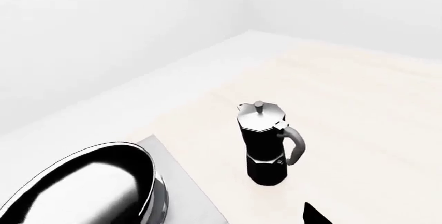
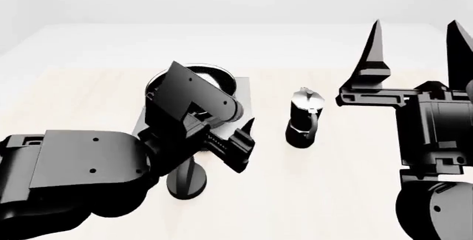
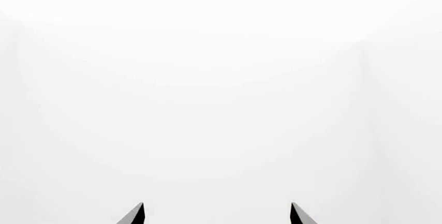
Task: Turn on the stove and put the frying pan on it.
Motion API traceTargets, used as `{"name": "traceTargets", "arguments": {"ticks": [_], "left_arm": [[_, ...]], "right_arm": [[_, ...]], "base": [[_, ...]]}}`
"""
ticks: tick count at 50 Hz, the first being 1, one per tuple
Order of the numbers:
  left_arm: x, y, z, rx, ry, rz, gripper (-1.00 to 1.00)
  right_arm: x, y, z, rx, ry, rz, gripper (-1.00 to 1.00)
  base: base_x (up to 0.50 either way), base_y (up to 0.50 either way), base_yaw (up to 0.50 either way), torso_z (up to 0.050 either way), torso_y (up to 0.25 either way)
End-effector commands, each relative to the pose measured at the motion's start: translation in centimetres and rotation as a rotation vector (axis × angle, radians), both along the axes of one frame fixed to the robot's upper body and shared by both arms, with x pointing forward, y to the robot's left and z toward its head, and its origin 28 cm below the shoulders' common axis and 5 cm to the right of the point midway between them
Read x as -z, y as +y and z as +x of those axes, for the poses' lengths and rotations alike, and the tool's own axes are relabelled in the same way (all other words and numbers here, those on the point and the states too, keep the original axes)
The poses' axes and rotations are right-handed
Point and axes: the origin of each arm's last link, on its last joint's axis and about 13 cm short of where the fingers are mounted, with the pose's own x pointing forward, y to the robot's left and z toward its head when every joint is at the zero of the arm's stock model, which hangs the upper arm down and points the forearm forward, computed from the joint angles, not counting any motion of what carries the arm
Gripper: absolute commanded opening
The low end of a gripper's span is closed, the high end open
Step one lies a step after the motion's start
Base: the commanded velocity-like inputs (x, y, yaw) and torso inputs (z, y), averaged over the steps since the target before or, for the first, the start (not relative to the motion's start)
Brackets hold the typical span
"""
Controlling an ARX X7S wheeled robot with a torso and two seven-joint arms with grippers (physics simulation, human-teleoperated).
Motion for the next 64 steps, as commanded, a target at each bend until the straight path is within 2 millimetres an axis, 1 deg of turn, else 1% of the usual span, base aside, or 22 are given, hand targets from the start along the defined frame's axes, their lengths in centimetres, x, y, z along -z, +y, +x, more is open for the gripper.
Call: {"name": "traceTargets", "arguments": {"ticks": [1,7,13,15,17,18,24,27,31,33,40,46,48,49,51,60,64], "left_arm": [[0.4,0.4,0.1,-0.088,-0.091,-0.008,1.00],[0.6,1.2,0.8,-0.146,-0.113,-0.025,1.00],[0.5,1.7,0.6,-0.205,-0.172,-0.047,1.00],[0.6,1.8,0.5,-0.199,-0.173,-0.068,1.00],[0.8,2.0,0.4,-0.243,-0.211,-0.064,1.00],[0.8,2.1,0.2,-0.276,-0.237,-0.057,1.00],[0.6,2.5,-0.7,-0.328,-0.324,-0.065,1.00],[0.7,2.4,-1.7,-0.349,-0.393,-0.066,1.00],[1.0,2.3,-2.6,-0.360,-0.439,-0.067,1.00],[1.2,2.2,-2.9,-0.368,-0.454,-0.066,1.00],[1.7,2.1,-3.0,-0.376,-0.473,-0.043,1.00],[1.9,1.9,-3.7,-0.368,-0.517,-0.022,1.00],[1.9,1.9,-3.7,-0.368,-0.517,-0.022,1.00],[1.8,1.8,-3.9,-0.373,-0.531,-0.011,1.00],[1.7,1.8,-3.8,-0.373,-0.530,-0.010,1.00],[1.9,1.5,-4.2,-0.402,-0.576,0.025,1.00],[2.1,1.5,-4.0,-0.405,-0.578,0.029,1.00]], "right_arm": [[-0.1,0.1,0.1,0.004,0.003,-0.004,1.00],[-0.1,0.1,0.0,0.000,0.003,-0.002,1.00],[0.0,0.1,0.0,0.001,0.005,-0.005,1.00],[0.0,0.1,0.1,0.001,0.007,-0.006,1.00],[0.0,0.2,0.0,-0.002,0.007,-0.009,1.00],[0.1,0.2,0.0,-0.001,0.009,-0.011,1.00],[0.0,0.3,0.0,0.004,0.004,-0.033,1.00],[0.1,0.5,-0.1,-0.009,-0.015,-0.054,1.00],[-0.1,0.7,-0.3,-0.025,-0.028,-0.070,1.00],[-0.4,0.9,-0.2,-0.024,-0.033,-0.092,1.00],[-1.6,1.2,0.0,-0.030,-0.055,-0.107,1.00],[-2.8,1.8,-0.1,-0.043,-0.084,-0.132,1.00],[-2.8,1.8,-0.1,-0.043,-0.084,-0.132,1.00],[-3.7,2.0,-0.2,-0.049,-0.102,-0.142,1.00],[-4.0,2.1,-0.3,-0.049,-0.110,-0.144,1.00],[-4.0,2.3,-0.5,-0.061,-0.120,-0.147,1.00],[-3.9,2.4,-0.6,-0.070,-0.125,-0.148,1.00]], "base": [[0.00,0.00,0.00,0.000,0.000],[0.00,0.00,0.00,0.000,0.000],[0.00,0.00,0.00,0.000,0.000],[0.00,0.00,0.00,0.000,0.000],[0.00,0.00,0.00,0.000,0.000],[0.00,0.00,0.00,0.000,0.000],[0.00,0.00,0.00,0.000,0.000],[0.00,0.00,0.00,0.000,0.000],[0.00,0.00,0.00,0.000,0.000],[0.00,0.00,0.00,0.000,0.000],[0.00,0.00,0.00,0.000,0.000],[0.00,0.00,0.00,0.000,0.000],[0.00,0.00,0.00,0.000,0.000],[0.00,0.00,0.00,0.000,0.000],[0.00,0.00,0.00,0.000,0.000],[0.00,0.00,0.00,0.000,0.000],[0.00,0.00,0.00,0.000,0.000]]}}
